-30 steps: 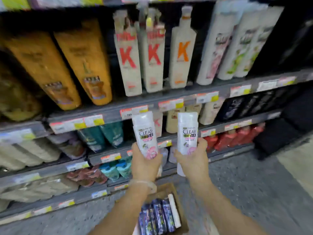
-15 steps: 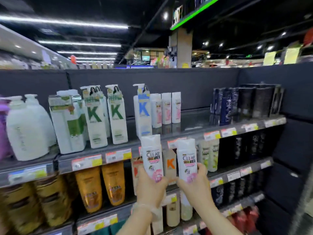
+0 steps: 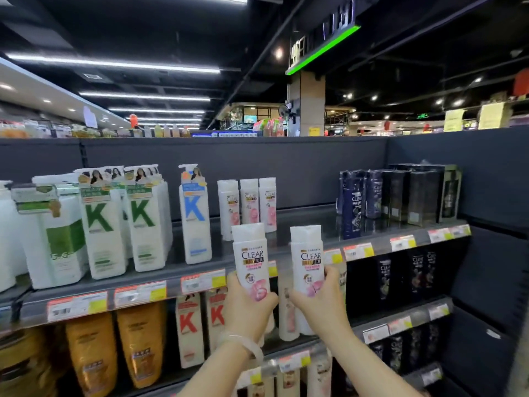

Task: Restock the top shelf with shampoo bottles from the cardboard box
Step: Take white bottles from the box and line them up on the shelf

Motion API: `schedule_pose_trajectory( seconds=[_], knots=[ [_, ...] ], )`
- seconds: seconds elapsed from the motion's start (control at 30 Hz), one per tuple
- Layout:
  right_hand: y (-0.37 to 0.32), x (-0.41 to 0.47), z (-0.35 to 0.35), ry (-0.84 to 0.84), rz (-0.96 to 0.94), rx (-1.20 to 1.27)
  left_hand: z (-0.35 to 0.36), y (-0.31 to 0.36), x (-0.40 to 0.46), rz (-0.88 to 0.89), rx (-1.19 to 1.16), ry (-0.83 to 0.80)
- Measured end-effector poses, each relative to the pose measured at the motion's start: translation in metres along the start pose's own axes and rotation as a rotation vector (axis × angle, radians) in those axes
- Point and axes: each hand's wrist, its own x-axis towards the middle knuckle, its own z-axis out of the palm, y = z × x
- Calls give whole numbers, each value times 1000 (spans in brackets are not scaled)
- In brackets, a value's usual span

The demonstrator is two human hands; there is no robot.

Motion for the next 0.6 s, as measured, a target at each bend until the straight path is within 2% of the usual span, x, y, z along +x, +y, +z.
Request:
schedule_pose_trajectory(
  seconds=[0.17, 0.3, 0.4, 0.6],
  knots=[
    [19, 81, -60, -50, -65, -17, 91, 14, 21, 4, -46, 58],
    [21, 135, -85, -112, -129, -53, 137, 33, 39, 15, 0, 126],
    [19, 162, -88, -163, -160, -23, 148, 43, 53, 26, 38, 168],
    [12, 191, -65, -252, -195, 67, 133, 51, 89, 68, 100, 359]
  ],
)
